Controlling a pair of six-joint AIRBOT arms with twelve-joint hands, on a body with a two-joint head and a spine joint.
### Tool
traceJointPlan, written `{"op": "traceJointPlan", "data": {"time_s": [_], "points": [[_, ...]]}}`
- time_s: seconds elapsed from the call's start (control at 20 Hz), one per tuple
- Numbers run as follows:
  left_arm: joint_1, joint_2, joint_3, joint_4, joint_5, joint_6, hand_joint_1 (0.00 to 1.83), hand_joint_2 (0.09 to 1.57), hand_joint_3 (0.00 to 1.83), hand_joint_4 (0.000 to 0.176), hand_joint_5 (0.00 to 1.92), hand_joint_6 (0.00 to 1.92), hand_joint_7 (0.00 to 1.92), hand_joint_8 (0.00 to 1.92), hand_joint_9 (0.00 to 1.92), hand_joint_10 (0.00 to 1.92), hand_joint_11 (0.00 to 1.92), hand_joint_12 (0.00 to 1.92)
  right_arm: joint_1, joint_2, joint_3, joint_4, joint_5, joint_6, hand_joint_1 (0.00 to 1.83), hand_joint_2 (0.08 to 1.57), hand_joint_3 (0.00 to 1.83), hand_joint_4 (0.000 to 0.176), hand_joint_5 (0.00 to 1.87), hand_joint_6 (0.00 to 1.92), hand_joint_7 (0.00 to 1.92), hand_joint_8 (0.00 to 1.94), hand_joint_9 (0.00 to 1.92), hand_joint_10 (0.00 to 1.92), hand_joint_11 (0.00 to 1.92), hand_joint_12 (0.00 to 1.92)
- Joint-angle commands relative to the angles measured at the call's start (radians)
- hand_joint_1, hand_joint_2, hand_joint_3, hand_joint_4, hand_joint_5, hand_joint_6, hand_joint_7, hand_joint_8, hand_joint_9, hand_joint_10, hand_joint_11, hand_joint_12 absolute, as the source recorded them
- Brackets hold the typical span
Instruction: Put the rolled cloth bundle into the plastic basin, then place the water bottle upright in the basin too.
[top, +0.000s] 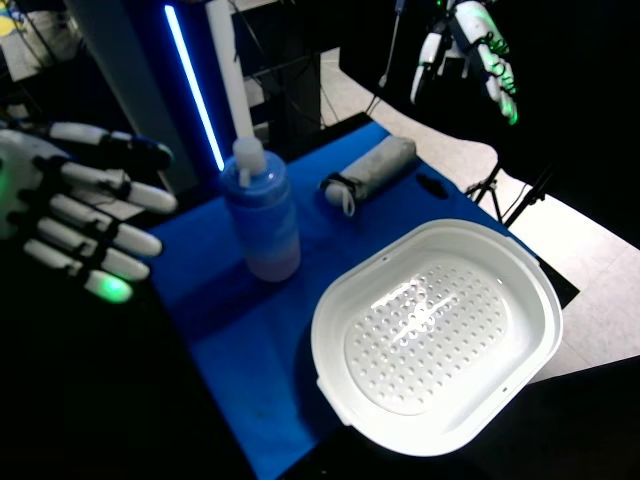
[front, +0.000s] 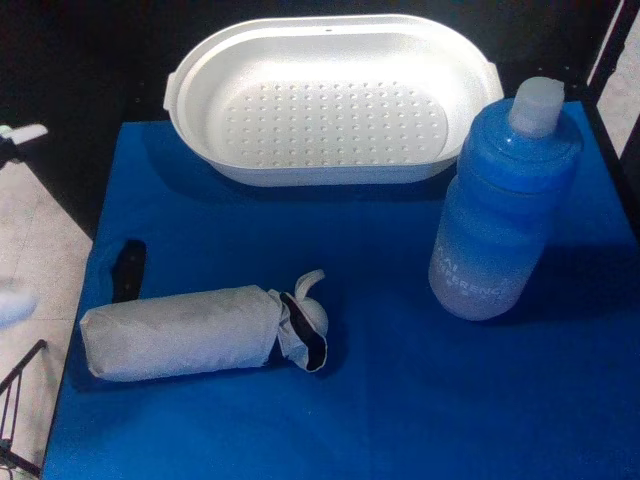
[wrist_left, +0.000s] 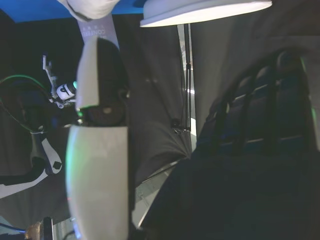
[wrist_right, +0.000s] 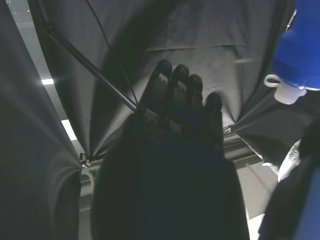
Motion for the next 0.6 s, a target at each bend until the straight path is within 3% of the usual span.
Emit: {"op": "traceJointPlan", "data": {"time_s": [0.0, 0.15, 0.2, 0.4, 0.55], "points": [[-0.027, 0.006, 0.012, 0.001, -0.094, -0.008, 0.0, 1.08, 0.01, 0.176, 0.15, 0.0, 0.07, 0.0, 0.0, 0.0, 0.01, 0.0, 0.008, -0.001, 0.007, 0.005, 0.114, 0.006, 0.01, 1.45, 0.0, 0.046, 0.28, 0.0, 0.15, 0.0, 0.14, 0.01, 0.0, 0.42], [-0.145, 0.01, 0.037, 0.112, 0.014, -0.008, 0.08, 1.01, 0.0, 0.176, 0.09, 0.0, 0.06, 0.0, 0.0, 0.0, 0.0, 0.0, 0.008, -0.001, 0.008, 0.005, 0.109, 0.006, 0.05, 1.45, 0.0, 0.042, 0.29, 0.0, 0.16, 0.0, 0.16, 0.0, 0.0, 0.45], [-0.193, 0.01, 0.046, 0.16, 0.061, -0.007, 0.26, 0.95, 0.0, 0.176, 0.08, 0.0, 0.06, 0.0, 0.0, 0.0, 0.0, 0.0, 0.008, -0.002, 0.009, 0.005, 0.106, 0.006, 0.07, 1.46, 0.0, 0.021, 0.3, 0.0, 0.18, 0.0, 0.18, 0.01, 0.0, 0.52], [-0.336, 0.01, 0.056, 0.328, 0.215, -0.011, 0.56, 0.82, 0.0, 0.176, 0.13, 0.01, 0.09, 0.01, 0.03, 0.01, 0.01, 0.0, 0.008, -0.002, 0.011, 0.005, 0.104, 0.006, 0.08, 1.44, 0.0, 0.029, 0.29, 0.0, 0.18, 0.0, 0.13, 0.0, 0.0, 0.28], [-0.488, 0.004, 0.06, 0.494, 0.369, -0.025, 0.65, 0.81, 0.0, 0.176, 0.21, 0.01, 0.17, 0.01, 0.13, 0.02, 0.13, 0.06, 0.008, -0.002, 0.011, 0.005, 0.102, 0.006, 0.12, 1.42, 0.0, 0.015, 0.29, 0.0, 0.19, 0.0, 0.12, 0.0, 0.0, 0.22]]}}
